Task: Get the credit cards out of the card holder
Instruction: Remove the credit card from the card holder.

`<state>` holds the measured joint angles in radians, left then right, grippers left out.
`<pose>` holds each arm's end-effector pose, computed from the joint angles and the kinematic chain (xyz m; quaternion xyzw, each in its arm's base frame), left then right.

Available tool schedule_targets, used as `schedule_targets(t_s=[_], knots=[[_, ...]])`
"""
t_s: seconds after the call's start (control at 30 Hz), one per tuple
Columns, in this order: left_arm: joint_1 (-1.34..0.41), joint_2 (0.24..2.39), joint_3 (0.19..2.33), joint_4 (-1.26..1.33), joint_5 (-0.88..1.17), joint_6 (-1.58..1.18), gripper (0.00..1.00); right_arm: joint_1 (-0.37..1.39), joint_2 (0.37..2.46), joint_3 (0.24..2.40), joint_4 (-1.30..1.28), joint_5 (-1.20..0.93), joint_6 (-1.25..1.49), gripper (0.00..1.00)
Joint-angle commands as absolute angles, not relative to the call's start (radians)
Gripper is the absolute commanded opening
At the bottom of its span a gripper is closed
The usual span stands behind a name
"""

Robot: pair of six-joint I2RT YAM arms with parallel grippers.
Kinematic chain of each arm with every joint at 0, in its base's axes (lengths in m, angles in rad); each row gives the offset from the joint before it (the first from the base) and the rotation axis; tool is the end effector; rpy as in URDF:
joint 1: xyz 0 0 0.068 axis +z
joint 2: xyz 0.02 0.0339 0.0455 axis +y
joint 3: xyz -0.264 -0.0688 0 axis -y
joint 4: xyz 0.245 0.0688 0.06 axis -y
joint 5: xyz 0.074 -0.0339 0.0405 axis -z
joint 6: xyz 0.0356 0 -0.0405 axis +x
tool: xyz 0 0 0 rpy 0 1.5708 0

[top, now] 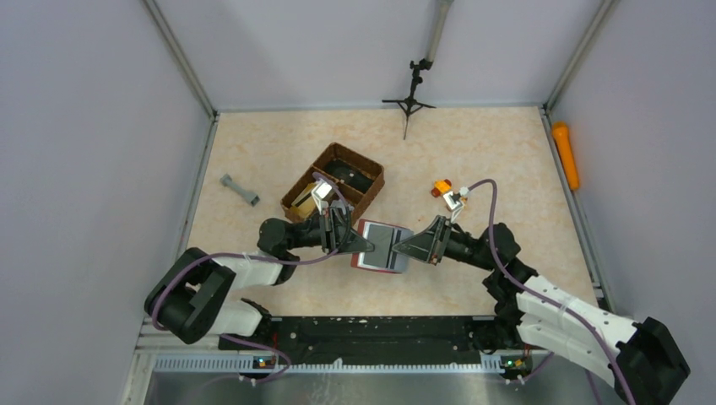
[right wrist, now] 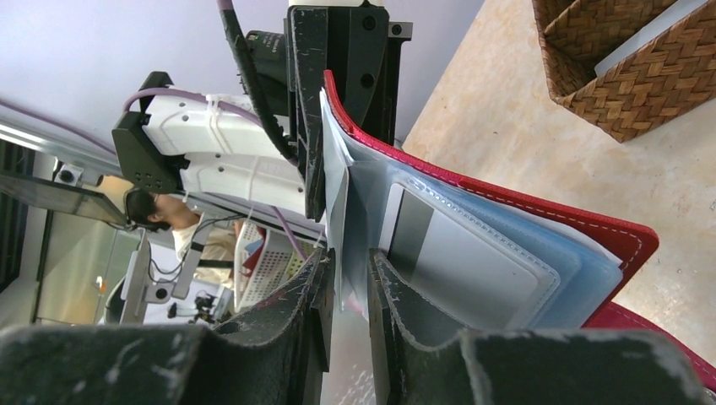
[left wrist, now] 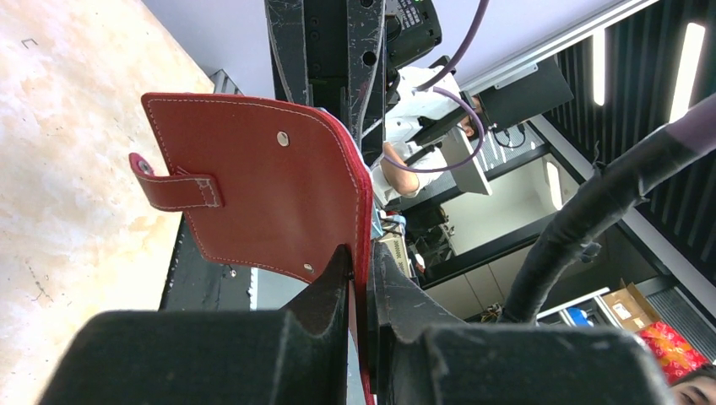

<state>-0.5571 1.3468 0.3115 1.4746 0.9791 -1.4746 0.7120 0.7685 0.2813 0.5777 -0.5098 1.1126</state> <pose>0.1736 -0.1429 0.2307 0.1464 0.6000 -0.7660 0.1783 0.1245 0.1304 0.2448 -0.0526 0.6766 0.6692 0.3027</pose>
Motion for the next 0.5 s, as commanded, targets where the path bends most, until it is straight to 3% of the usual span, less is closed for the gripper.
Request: schedule_targets(t_s=[0.0, 0.27, 0.47], knots=[[-0.564, 1.347, 0.311, 1.572, 0.98, -1.476, 0.09, 0.704, 0.779, 0.285, 0.642, -0.52, 1.112, 0.22], [-0.576, 1.35, 0.318, 1.563, 0.98, -1.471, 0.1, 0.704, 0.784, 0.28, 0.662, -0.525, 1.12, 0.19], [-0.582, 1.355, 0.323, 1.566, 0.979, -1.471, 0.1, 0.704, 0.804, 0.28, 0.671, -0.536, 1.122, 0.11]])
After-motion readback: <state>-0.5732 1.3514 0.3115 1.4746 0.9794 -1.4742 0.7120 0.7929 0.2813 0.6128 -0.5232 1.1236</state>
